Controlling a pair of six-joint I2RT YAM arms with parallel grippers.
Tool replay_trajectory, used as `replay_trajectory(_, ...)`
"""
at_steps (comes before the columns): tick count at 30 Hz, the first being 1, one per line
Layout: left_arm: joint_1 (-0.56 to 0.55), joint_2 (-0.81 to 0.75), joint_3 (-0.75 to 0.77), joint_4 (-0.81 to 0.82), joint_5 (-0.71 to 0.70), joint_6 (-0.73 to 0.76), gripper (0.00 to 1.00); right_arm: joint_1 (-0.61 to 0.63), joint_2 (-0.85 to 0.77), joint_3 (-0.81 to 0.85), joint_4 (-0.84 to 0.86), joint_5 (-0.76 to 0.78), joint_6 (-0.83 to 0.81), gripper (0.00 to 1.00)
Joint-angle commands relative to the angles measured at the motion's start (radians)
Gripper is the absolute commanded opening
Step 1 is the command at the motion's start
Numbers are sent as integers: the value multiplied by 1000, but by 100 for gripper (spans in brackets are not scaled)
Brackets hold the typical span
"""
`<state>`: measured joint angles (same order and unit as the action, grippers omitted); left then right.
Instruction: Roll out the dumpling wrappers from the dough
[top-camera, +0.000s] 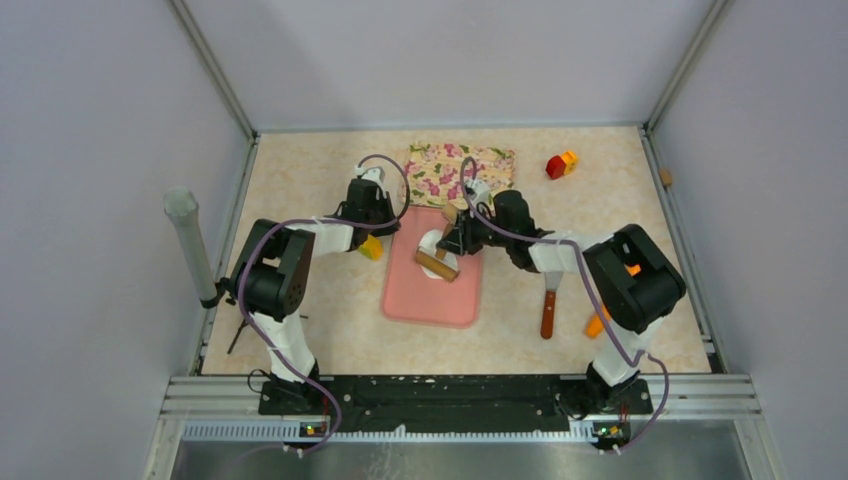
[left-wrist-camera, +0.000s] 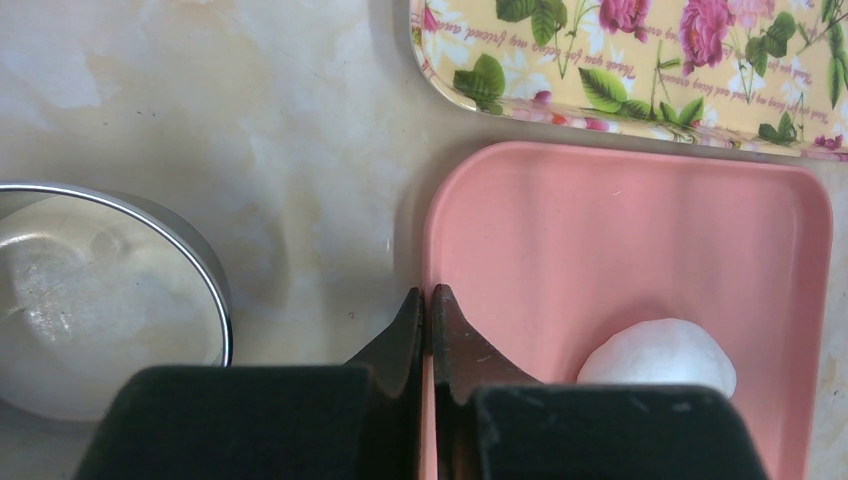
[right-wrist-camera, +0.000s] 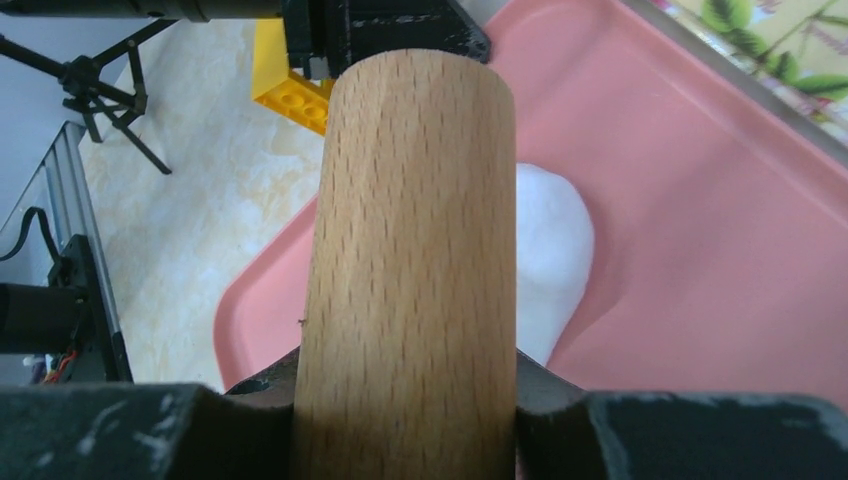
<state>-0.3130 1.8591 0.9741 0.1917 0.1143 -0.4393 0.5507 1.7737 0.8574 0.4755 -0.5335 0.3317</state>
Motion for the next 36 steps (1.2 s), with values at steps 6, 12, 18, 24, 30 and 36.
replay_trajectory(6,8,6,-40,-100,-36,24,0,58,17,-44,-92,0,-74,0)
replay_trajectory(12,8,6,-41,-98,-36,24,0,45,-42,53,-90,-43,-66,0)
replay_trajectory(18,9,6,-41,-97,-40,24,0,-29,-74,110,-46,-50,-25,0)
replay_trajectory(24,9,5,-43,-95,-41,23,0,-39,5,68,-71,-43,-86,0)
replay_trajectory(30,8,7,-42,-95,-41,23,0,-31,40,13,-94,-75,-106,0)
replay_trajectory(36,8,8,-42,-96,-42,24,0,-5,28,-11,-123,-75,-135,0)
